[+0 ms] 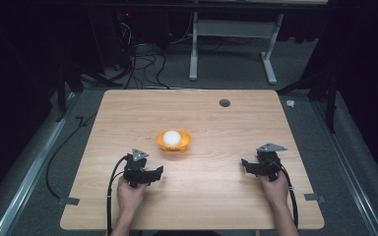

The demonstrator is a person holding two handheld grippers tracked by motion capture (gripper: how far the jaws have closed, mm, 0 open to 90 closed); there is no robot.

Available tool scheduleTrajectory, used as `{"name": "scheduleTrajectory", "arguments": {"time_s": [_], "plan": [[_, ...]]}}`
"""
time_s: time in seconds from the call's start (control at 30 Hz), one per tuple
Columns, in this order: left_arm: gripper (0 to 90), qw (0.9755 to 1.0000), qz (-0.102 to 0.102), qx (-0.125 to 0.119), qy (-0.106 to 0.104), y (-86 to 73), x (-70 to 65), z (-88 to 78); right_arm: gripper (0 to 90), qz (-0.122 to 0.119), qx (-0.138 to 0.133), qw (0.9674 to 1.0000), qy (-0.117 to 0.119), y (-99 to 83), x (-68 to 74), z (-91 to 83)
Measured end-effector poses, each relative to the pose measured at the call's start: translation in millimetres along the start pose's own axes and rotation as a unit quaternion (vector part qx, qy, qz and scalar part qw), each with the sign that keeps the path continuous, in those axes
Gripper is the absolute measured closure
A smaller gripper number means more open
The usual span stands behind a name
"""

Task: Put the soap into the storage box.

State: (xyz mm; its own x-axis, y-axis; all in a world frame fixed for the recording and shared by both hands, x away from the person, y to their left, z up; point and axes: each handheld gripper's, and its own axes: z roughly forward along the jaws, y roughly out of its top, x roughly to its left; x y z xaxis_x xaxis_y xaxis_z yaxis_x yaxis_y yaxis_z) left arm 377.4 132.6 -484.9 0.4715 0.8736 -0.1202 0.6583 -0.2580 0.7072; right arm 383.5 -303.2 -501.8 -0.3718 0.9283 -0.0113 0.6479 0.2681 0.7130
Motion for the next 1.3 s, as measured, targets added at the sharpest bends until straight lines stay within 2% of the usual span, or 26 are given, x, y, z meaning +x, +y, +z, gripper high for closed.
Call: {"name": "scheduleTrajectory", "arguments": {"time_s": [0.53, 0.93, 1.1, 1.23, 1.3], "plan": [[22.7, 1.0, -0.002, -0.003, 0.005, -8.3, -2.2, 7.6, 25.1, 0.0, 0.0, 1.0, 0.0, 0.0, 0.0, 0.0], [22.2, 0.9998, 0.016, 0.001, 0.011, -9.8, -7.8, 14.3, 25.0, 0.0, 0.0, 1.0, 0.0, 0.0, 0.0, 0.0], [21.7, 0.9996, 0.021, -0.006, 0.016, -10.5, -9.3, 16.7, 25.1, 0.0, 0.0, 1.0, 0.0, 0.0, 0.0, 0.0], [20.3, 0.9985, 0.044, -0.012, 0.031, -12.5, -14.1, 20.8, 25.1, 0.0, 0.0, 1.0, 0.0, 0.0, 0.0, 0.0], [17.6, 0.9985, 0.045, -0.011, 0.03, -12.2, -15.1, 21.7, 25.1, 0.0, 0.0, 1.0, 0.0, 0.0, 0.1, 0.0]]}}
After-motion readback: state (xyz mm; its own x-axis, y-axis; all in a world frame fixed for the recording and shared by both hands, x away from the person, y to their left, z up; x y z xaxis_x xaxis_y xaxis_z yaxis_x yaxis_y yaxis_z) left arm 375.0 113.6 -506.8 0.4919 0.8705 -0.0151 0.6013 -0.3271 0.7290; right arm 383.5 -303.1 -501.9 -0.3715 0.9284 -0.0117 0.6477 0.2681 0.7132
